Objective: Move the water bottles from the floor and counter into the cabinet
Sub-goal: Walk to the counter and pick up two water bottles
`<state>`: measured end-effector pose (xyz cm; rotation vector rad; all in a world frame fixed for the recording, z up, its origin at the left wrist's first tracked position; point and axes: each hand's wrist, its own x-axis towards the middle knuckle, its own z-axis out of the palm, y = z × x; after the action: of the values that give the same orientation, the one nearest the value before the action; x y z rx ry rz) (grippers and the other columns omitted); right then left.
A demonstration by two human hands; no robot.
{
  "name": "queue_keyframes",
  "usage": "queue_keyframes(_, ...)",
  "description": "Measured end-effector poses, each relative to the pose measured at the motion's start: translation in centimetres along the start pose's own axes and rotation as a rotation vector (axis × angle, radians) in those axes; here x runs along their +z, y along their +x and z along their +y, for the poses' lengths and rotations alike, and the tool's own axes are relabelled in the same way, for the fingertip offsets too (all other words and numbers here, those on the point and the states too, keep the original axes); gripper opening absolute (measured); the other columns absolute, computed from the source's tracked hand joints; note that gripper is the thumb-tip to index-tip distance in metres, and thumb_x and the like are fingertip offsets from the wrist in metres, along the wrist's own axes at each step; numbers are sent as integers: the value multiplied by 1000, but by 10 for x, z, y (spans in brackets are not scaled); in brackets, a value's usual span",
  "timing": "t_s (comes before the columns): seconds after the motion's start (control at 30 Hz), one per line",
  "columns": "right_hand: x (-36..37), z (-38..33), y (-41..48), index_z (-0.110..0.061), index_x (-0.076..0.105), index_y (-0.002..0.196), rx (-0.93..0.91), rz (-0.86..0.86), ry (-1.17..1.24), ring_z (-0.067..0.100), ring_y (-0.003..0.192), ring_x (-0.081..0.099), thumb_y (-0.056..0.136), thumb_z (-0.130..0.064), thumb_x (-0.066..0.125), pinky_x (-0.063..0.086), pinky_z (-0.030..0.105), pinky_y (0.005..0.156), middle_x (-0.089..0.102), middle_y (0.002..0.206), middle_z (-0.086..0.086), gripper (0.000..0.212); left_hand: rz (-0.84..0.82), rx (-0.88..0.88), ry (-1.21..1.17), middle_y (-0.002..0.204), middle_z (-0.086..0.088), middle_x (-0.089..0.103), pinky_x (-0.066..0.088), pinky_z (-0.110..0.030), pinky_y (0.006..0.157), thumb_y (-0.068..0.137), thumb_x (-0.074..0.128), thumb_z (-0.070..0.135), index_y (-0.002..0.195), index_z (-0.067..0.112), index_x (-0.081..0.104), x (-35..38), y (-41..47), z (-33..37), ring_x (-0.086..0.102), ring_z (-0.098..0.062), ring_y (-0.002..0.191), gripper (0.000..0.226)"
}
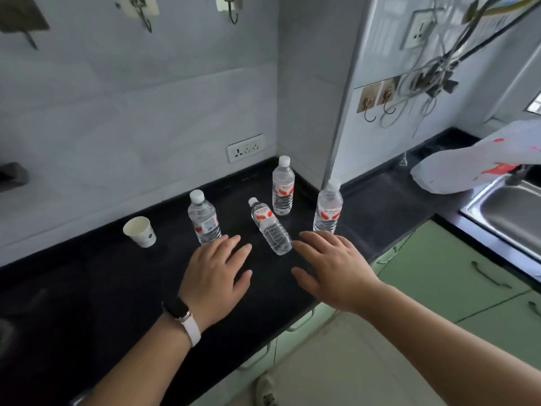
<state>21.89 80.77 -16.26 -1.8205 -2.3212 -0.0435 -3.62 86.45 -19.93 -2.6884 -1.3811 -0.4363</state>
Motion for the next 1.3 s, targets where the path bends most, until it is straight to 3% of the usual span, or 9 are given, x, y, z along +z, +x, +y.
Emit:
queue_keyframes(0.33, 35, -3, 76, -24, 57, 133, 15, -94, -9, 26, 123, 56, 90, -57, 40, 49, 45, 98, 61, 131, -1, 56, 16, -40, -76, 130, -9, 64, 51, -48, 96, 91, 50, 42, 128, 15, 67, 38, 22, -68, 59, -31, 122, 48)
queue_keyframes(0.57, 67, -1, 117, -26, 51, 139, 34, -213, 17, 25, 131, 47, 89, -62, 27, 41, 45, 106, 52, 141, -4, 66, -31, -216, -96, 125, -6, 67, 54, -44, 89, 88, 49, 44, 120, 16, 69, 55, 22, -102, 61, -29, 116, 47)
queue_keyframes(0.7, 88, 4, 141, -28, 47, 139, 73, -272, 36, 21, 130, 44, 94, -57, 41, 39, 40, 106, 48, 142, -9, 54, -52, -343, -151, 122, -5, 67, 57, -42, 82, 87, 48, 46, 121, 14, 68, 65, 25, -107, 63, -27, 112, 51)
queue_keyframes(0.8, 106, 9, 163, -27, 43, 140, 142, -322, 90, 22, 129, 45, 92, -56, 46, 40, 41, 103, 47, 140, -7, 56, -23, -513, -255, 119, -1, 67, 57, -40, 78, 88, 49, 47, 122, 14, 65, 74, 29, -105, 63, -25, 109, 50)
queue_keyframes(1.0, 144, 20, 198, -23, 40, 138, 328, -402, 254, 24, 123, 47, 89, -53, 54, 46, 43, 94, 48, 135, -1, 60, 32, -869, -630, 121, 15, 56, 41, -22, 87, 89, 71, 34, 128, 24, 55, 83, 56, -103, 55, -10, 116, 44)
queue_keyframes(1.17, 169, 29, 216, -19, 37, 139, 415, -394, 361, 26, 124, 41, 85, -49, 62, 48, 45, 93, 42, 137, 2, 66, 78, -977, -842, 107, 25, 54, 38, -3, 75, 84, 79, 28, 116, 36, 47, 94, 83, -114, 54, 7, 98, 46)
queue_keyframes(1.3, 184, 35, 232, -17, 36, 138, 494, -391, 433, 29, 121, 45, 81, -44, 70, 50, 48, 92, 41, 135, 6, 71, 68, -1047, -911, 109, 20, 58, 40, -9, 79, 81, 82, 29, 125, 30, 49, 106, 96, -119, 57, 3, 99, 55)
